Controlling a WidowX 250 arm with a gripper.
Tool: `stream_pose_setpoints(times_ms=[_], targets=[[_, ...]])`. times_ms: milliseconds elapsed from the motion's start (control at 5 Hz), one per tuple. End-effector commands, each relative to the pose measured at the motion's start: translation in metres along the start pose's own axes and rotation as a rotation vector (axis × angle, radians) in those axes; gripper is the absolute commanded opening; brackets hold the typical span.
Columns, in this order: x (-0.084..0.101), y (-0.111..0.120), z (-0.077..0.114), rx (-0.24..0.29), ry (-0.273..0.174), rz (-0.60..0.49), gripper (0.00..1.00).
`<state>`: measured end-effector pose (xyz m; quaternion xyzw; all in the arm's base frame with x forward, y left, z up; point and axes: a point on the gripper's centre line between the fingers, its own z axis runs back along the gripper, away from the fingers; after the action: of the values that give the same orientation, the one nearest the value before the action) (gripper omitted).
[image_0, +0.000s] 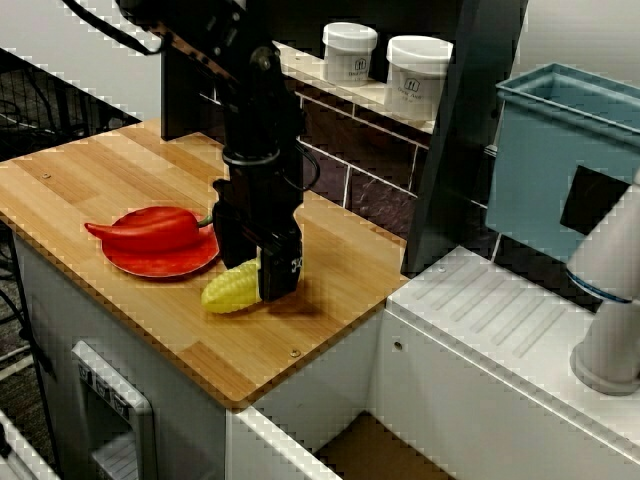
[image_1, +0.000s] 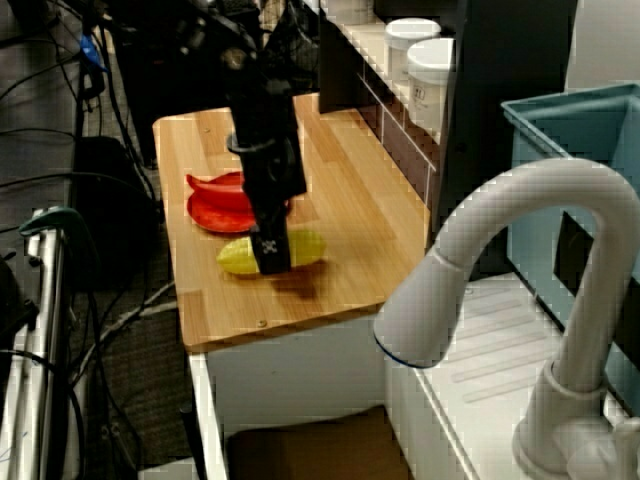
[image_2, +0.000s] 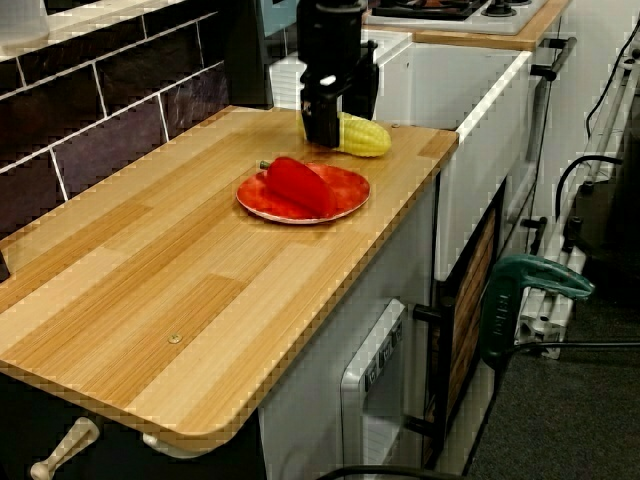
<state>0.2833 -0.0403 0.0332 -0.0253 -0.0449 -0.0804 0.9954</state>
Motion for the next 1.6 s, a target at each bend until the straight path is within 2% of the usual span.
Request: stream_pose_setpoints(times_ms=[0,200,400,600,800,1200,1400], targets=[[0.011,0.01,0.0,-0.015,-0.011,-0.017,0.0],[0.007,0.016,0.01,-0.03,0.004,-0.027,0.0],[0.003,0.026,0.035,-0.036,0.006,-0.047,0.0],[0.001,0.042,0.065,-0.029,0.031,-0.03,0.0],[0.005,0.07,0.084,-0.032,-0.017,0.005,0.0],[0.029,0.135,0.078,0.083,-0.129,0.064,0.0],[0.032,0.176,0.083,0.196,-0.132,0.07,0.0]])
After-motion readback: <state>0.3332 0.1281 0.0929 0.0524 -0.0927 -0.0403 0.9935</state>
